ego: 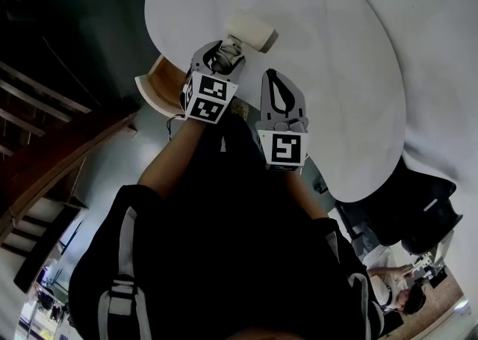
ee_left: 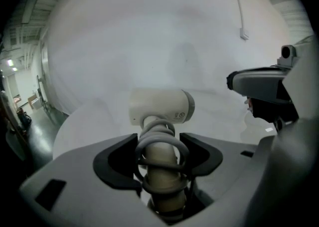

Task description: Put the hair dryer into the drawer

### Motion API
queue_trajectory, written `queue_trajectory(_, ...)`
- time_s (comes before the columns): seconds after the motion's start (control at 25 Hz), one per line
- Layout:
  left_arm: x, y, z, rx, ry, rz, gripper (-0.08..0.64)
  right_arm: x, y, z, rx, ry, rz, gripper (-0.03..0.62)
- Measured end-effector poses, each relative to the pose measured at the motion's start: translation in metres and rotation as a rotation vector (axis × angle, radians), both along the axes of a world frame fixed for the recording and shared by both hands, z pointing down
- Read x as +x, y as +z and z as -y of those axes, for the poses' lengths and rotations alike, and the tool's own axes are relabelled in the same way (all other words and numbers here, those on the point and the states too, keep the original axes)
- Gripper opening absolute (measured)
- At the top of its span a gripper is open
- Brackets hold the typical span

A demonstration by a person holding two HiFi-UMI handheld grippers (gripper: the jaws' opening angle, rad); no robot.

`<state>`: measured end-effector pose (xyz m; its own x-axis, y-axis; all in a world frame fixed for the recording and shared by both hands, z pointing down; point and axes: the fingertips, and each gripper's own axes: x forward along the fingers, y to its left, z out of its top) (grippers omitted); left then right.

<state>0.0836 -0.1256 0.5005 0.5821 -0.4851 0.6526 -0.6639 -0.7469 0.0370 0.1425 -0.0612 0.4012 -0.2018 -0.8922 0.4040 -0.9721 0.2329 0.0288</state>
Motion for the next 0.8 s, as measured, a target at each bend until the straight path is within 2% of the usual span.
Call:
queue_trajectory(0.16, -0.015, -0.021, -0.003, 0.032, -0.045, -0.029, 0.267, -0.010, -0.010, 0.001, 0.034, -0.026, 0.000, 0.025)
queue_trajectory(0.32, -0.038, -0.034, -0.005, 0.064, -0.092, -0.047, 0.267, -0.032, -0.023, 0.009, 0.120, -0.063, 0.038, 0.025)
queue_trajectory(0.48, -0.062, -0.045, -0.011, 0.084, -0.142, -0.057, 0.265, -0.049, -0.023, 0.005, 0.120, -0.096, 0.016, 0.025)
queue_trajectory(0.8, -0.114, -0.054, -0.021, 0.114, -0.255, -0.065, 0.265, -0.094, -0.030, 0.003, 0.137, -0.195, 0.034, 0.025)
